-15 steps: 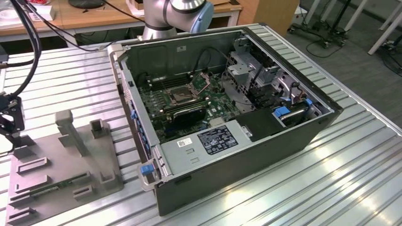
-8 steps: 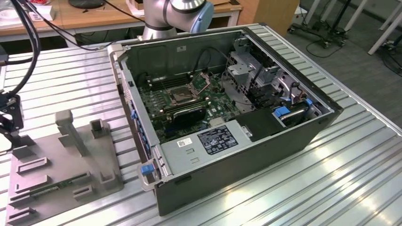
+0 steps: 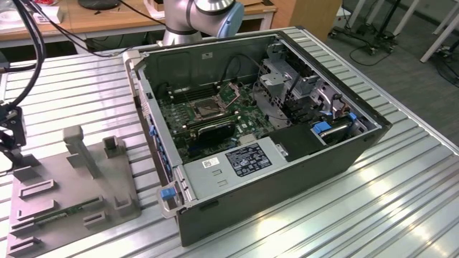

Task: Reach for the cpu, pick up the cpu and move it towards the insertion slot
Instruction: 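Pick up the cpu and move it towards the insertion slot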

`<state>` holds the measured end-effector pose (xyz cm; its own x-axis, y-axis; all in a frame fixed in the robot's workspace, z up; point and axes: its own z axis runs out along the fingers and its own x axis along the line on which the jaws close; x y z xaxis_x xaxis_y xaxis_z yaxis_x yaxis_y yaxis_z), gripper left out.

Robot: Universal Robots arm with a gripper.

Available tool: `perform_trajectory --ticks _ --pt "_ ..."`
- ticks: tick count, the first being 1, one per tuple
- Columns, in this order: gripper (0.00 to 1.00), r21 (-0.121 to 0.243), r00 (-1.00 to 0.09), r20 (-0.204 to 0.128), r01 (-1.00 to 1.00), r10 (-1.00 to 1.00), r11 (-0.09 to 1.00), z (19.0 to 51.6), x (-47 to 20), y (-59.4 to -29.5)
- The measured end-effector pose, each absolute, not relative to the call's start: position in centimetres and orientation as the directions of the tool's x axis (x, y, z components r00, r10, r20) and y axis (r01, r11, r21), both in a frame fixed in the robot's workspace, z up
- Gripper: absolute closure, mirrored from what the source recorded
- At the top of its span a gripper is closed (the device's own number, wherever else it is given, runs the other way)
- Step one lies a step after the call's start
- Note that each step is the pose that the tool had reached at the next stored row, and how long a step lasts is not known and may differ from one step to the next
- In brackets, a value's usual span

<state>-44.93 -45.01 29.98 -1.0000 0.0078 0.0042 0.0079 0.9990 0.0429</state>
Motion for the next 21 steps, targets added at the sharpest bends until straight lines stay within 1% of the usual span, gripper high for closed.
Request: perform_trajectory --ticks 21 --pt "0.45 0.043 -1.0 0.004 0.008 0.008 0.999 30.8 -44.91 -45.01"
